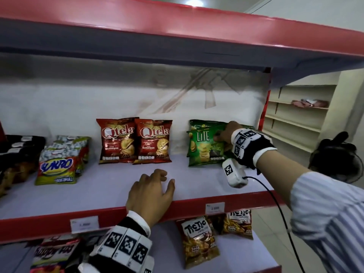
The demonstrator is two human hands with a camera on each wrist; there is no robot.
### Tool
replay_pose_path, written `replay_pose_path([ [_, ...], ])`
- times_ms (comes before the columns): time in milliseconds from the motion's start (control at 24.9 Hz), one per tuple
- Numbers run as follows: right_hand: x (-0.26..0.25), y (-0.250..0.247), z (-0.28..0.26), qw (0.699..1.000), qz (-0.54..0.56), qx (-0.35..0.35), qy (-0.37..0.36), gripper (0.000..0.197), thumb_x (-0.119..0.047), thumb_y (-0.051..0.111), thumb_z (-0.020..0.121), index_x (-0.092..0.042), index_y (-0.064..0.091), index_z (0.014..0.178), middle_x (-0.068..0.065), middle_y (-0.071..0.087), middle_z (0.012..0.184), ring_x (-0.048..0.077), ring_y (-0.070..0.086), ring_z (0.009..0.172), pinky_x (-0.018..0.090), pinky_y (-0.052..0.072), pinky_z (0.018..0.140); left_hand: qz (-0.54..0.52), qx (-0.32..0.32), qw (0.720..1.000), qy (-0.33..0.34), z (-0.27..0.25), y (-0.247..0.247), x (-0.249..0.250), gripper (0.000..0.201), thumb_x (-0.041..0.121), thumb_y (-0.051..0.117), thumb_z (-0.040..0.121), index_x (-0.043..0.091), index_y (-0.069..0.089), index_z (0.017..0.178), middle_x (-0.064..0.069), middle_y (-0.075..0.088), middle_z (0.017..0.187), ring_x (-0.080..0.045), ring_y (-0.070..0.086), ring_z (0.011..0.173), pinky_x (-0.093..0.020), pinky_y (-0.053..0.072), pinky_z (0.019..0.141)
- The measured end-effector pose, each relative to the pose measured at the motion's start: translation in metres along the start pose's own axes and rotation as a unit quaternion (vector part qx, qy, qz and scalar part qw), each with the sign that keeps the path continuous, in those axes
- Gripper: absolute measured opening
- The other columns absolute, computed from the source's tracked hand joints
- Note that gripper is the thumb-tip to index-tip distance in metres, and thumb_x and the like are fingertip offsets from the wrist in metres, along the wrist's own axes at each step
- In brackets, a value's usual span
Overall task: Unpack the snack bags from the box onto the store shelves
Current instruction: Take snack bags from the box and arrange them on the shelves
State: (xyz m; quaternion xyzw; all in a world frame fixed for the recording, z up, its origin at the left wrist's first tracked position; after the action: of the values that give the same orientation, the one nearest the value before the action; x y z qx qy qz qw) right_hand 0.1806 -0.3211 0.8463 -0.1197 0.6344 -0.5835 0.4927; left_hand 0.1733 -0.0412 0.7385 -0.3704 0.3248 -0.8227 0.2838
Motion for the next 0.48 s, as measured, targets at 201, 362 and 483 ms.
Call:
replay_pose_path([
  [201, -0.006, 0.015, 0.020, 0.987, -0.157, 0.040, -0.007, 0.035, -0.021, 0.063, 0.089, -0.001, 0.051, 0.116, 0.015, 0.054, 0.128, 0.028, 0.055, 0.118, 0.031, 0.046, 0.092, 0.033, 0.001, 0.999, 0.010, -0.003, 0.000, 0.002, 0.035, 0.050, 0.043, 0.091, 0.034, 0.055, 0.119, 0.015, 0.066, 0.110, -0.014, 0.059, 0.103, -0.027, 0.043, 0.082],
  [362, -0.006, 0.009, 0.020, 0.990, -0.114, 0.085, 0.013, 0.051, -0.014, 0.068, 0.084, 0.002, 0.042, 0.124, 0.021, 0.050, 0.127, 0.035, 0.056, 0.114, 0.036, 0.048, 0.085, 0.037, 0.010, 0.999, 0.008, -0.003, -0.001, 0.003, 0.035, 0.049, 0.043, 0.090, 0.033, 0.056, 0.118, 0.014, 0.067, 0.108, -0.015, 0.060, 0.101, -0.026, 0.042, 0.081],
  [483, -0.014, -0.005, -0.002, 0.992, -0.063, 0.105, -0.034, 0.037, -0.016, 0.064, 0.084, -0.002, 0.052, 0.116, 0.020, 0.057, 0.118, 0.036, 0.059, 0.104, 0.034, 0.047, 0.075, 0.033, 0.009, 0.999, 0.008, -0.003, -0.002, 0.004, 0.034, 0.048, 0.045, 0.090, 0.032, 0.057, 0.118, 0.013, 0.067, 0.107, -0.016, 0.060, 0.101, -0.027, 0.043, 0.080],
])
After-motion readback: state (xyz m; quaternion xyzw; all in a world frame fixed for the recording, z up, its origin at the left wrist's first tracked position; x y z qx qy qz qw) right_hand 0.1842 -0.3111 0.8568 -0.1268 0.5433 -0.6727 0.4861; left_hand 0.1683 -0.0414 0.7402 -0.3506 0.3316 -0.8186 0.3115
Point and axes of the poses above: each hand's wrist, its own z-axis towards the middle knuckle, its own y-axis out of the palm, x = y × z, the point moved 6 cm from there along z, towards the middle knuckle
